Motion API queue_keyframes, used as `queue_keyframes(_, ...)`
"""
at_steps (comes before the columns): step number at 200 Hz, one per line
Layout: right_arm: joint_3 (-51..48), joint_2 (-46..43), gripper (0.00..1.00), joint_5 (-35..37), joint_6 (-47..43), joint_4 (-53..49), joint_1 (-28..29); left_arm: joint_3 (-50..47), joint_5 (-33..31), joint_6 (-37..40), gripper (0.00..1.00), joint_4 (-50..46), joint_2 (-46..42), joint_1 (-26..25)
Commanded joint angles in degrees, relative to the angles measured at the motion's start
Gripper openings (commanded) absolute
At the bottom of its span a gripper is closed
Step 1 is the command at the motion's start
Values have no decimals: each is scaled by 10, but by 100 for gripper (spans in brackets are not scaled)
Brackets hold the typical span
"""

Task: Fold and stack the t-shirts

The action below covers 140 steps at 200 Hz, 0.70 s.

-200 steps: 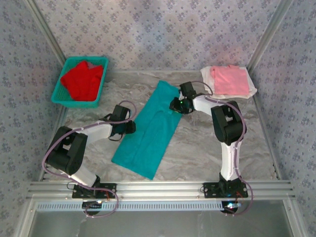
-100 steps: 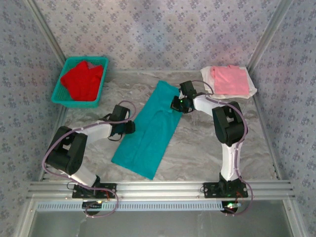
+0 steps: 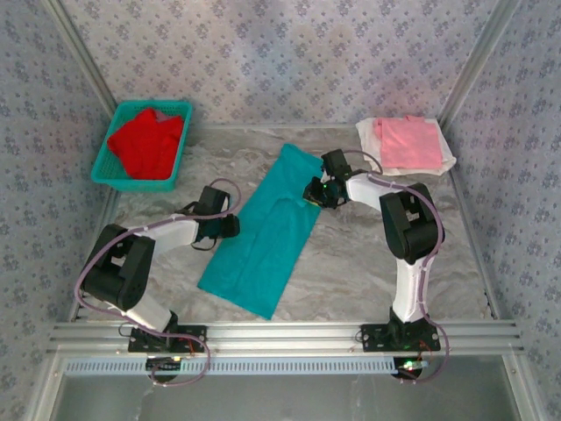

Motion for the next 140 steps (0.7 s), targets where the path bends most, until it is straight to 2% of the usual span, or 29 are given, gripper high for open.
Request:
queue_keyframes(1,-6,-15,31,11,-5,-16,1,3,-7,3,28,-10,1,4)
queue_keyframes(38,-3,-76,34,72,-37,-34,-1,3,-5,1,28,-13,-7,5)
queue_keyframes(59,18,-73,34,98,-57,-53,-5,1,-4,0,28,-11,-7,5)
queue_keyframes(102,75,-1,15,107,-60,-67,-18,0,-3,-2,28,-13,-24,5)
queue_keyframes(140,131,68,11,116,-60,-85,-29,1,-8,5,28,-22,-51,5)
